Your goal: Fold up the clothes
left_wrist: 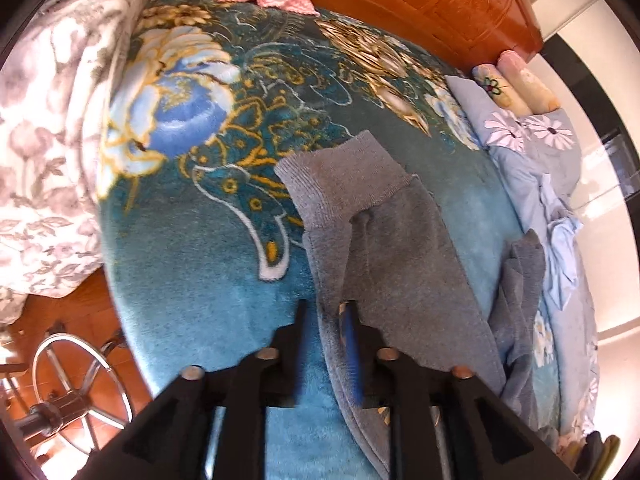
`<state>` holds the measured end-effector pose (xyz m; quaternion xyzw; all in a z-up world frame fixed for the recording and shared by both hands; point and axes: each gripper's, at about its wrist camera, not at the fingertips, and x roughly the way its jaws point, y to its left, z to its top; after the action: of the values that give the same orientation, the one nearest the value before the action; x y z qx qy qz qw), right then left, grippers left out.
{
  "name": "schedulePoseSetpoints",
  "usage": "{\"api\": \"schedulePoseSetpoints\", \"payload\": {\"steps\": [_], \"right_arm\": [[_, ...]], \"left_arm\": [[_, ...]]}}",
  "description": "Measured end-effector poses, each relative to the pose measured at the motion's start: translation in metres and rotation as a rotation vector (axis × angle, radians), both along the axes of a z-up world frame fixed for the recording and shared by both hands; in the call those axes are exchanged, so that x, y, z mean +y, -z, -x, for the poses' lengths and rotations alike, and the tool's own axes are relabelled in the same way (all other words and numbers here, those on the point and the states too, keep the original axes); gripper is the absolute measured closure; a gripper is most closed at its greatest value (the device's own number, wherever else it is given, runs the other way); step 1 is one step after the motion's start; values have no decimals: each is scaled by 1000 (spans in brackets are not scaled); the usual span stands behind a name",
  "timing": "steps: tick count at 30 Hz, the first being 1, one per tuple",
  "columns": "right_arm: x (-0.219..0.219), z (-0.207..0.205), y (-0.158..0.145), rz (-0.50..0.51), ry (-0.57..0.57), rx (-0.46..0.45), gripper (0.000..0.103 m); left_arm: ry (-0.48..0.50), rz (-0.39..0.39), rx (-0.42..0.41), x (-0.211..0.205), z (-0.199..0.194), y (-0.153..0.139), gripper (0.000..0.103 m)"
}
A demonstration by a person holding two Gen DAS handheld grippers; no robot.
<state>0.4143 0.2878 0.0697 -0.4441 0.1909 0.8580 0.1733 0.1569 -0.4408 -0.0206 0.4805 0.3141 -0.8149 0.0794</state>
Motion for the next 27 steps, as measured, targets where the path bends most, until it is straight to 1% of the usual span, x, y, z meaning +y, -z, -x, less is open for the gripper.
{"api": "schedulePoseSetpoints", "payload": {"steps": [1,3,5,6,8,10,13,16,18,19,21,23,24,25,27], "right_arm": [[-4,14,-4,-10,-53,14,69],[-14,44,-6,-23,-154,38,69],[-32,81,-5,-24,-269,62,64],[-41,101,-4,-31,-329,65,59],[-59,140,-2,-44,-448,71,59],[-79,179,6,-83,-563,25,59],[-104,221,21,-135,-679,-38,59],[-123,245,34,-183,-783,-84,59],[-132,253,44,-237,-850,-124,59],[-136,256,50,-256,-875,-149,59],[-135,257,56,-255,-885,-165,60],[-132,255,60,-244,-888,-172,74],[-131,254,60,-244,-879,-171,85],[-129,252,60,-244,-871,-170,92],[-124,250,55,-232,-852,-155,94]], "left_arm": [[-3,3,2,2,0,-4,68],[3,12,8,6,-1,-12,66],[17,38,11,14,-3,-21,63],[24,45,14,18,-5,-25,62],[36,46,19,25,-10,-32,58],[52,35,26,32,-16,-36,54],[82,25,36,43,-25,-41,52],[120,24,37,56,-33,-45,50],[140,28,34,63,-37,-45,50],[146,30,33,66,-39,-45,50],[158,29,28,71,-40,-43,50],[168,27,19,76,-40,-40,50],[169,27,13,78,-39,-38,50],[169,25,7,79,-38,-36,50],[167,9,-4,82,-38,-31,50]]}}
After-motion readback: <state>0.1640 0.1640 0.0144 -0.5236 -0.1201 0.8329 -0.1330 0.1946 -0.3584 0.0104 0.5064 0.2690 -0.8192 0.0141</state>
